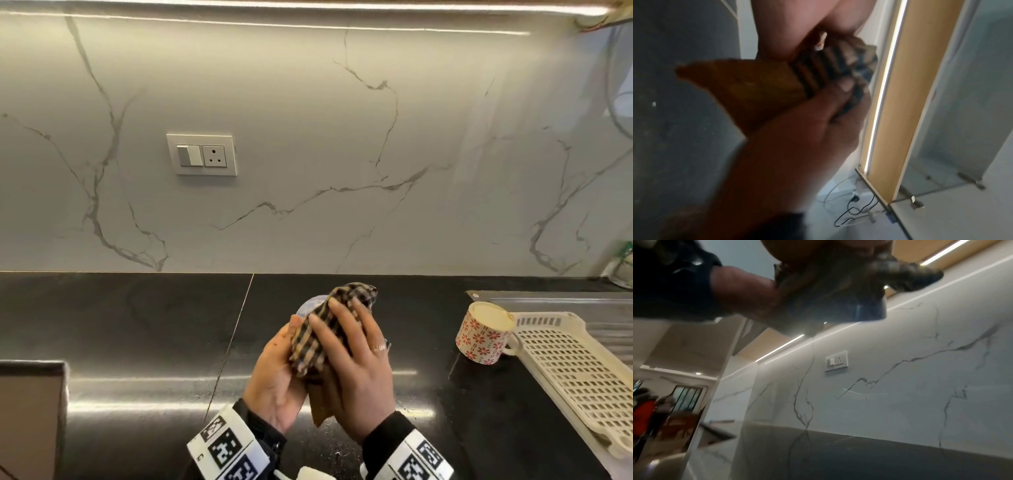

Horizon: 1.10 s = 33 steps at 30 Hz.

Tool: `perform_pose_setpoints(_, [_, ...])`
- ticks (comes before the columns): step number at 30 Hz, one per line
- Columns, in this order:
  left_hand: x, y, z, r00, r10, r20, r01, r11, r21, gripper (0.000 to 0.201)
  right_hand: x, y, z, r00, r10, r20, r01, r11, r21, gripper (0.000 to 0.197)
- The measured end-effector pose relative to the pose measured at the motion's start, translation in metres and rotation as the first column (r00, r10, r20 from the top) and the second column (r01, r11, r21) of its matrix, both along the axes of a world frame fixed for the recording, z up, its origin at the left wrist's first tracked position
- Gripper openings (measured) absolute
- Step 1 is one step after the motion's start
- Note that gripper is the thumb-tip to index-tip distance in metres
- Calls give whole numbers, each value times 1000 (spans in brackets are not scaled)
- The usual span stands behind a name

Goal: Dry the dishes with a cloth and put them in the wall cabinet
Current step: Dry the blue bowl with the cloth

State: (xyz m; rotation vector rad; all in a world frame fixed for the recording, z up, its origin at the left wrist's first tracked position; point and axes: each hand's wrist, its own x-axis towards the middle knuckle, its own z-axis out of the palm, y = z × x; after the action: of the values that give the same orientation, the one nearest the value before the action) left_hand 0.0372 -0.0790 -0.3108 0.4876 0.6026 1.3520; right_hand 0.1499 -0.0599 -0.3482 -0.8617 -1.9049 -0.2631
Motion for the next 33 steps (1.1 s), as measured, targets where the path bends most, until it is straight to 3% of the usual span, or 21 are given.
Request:
perform_pose_setpoints(2, [5, 0, -3, 991, 37, -129, -32, 999, 36, 34, 0, 6, 13, 987, -53, -152, 27, 985, -168, 39])
perform_pose_setpoints(4, [9, -3, -6, 980, 68, -185, -56, 996, 68, 38, 1, 13, 23, 918, -108, -381, -39, 933, -359, 30])
perform_pose_setpoints(6, [9, -4, -5, 965, 113, -235, -89, 990, 112, 46, 8, 22, 28, 732, -153, -664, -299, 803, -515, 18])
perform_pose_setpoints(8, [9, -3, -3, 942, 144, -302, -106, 985, 139, 54, 14, 28, 24, 491, -218, -844, -610, 606, -511, 24])
perform_pose_setpoints(10, [12, 1, -4, 891, 171, -421, -122, 983, 140, 61, 15, 26, 19, 389, -289, -875, -678, 553, -484, 32])
perform_pose_setpoints(13, [15, 5, -14, 815, 31, -578, -33, 999, 8, 63, 18, 21, 14, 286, -298, -911, -619, 668, -413, 29])
perform_pose_setpoints(15, [12, 2, -15, 834, -205, -512, 141, 977, -161, 59, 23, 20, 9, 249, -273, -929, -592, 717, -369, 27])
perform_pose_setpoints(17, [7, 1, -10, 855, -344, -389, 280, 936, -213, 52, 27, 17, 11, 253, -248, -935, -616, 704, -353, 37])
perform_pose_setpoints(18, [5, 2, -9, 868, -349, -354, 290, 934, -210, 48, 29, 16, 14, 265, -253, -930, -636, 679, -366, 44])
perform_pose_setpoints(20, [2, 3, -8, 891, -289, -349, 223, 951, -215, 38, 38, 13, 25, 272, -307, -912, -665, 625, -408, 39])
perform_pose_setpoints(23, [-1, 3, -10, 865, -183, -467, 89, 972, -217, 17, 55, 10, 42, 90, -382, -920, -746, 586, -316, 33])
perform_pose_setpoints(24, [0, 3, -11, 851, -169, -497, 72, 976, -207, 15, 56, 9, 46, 65, -381, -922, -763, 577, -292, 32])
perform_pose_setpoints(26, [3, 3, -11, 842, -142, -521, 57, 983, -176, 19, 52, 6, 53, 202, -307, -930, -761, 548, -346, 30])
perform_pose_setpoints(28, [8, 6, -10, 830, -120, -544, 61, 990, -124, 28, 38, 4, 47, 456, -162, -875, -715, 518, -469, 24])
perform_pose_setpoints(30, [14, 8, -10, 807, -109, -580, 74, 994, -83, 32, 26, -2, 31, 815, 17, -580, -477, 588, -654, 32])
perform_pose_setpoints(31, [15, 10, -10, 804, -106, -585, 76, 994, -75, 32, 22, -5, 22, 924, 60, -378, -322, 656, -683, 42])
perform_pose_setpoints(32, [15, 9, -9, 811, -112, -575, 87, 994, -71, 32, 20, -7, 16, 970, 54, -238, -204, 715, -669, 56])
perform_pose_setpoints(33, [13, 8, -8, 823, -127, -554, 104, 992, -74, 33, 19, -11, 15, 980, 47, -194, -165, 737, -656, 69])
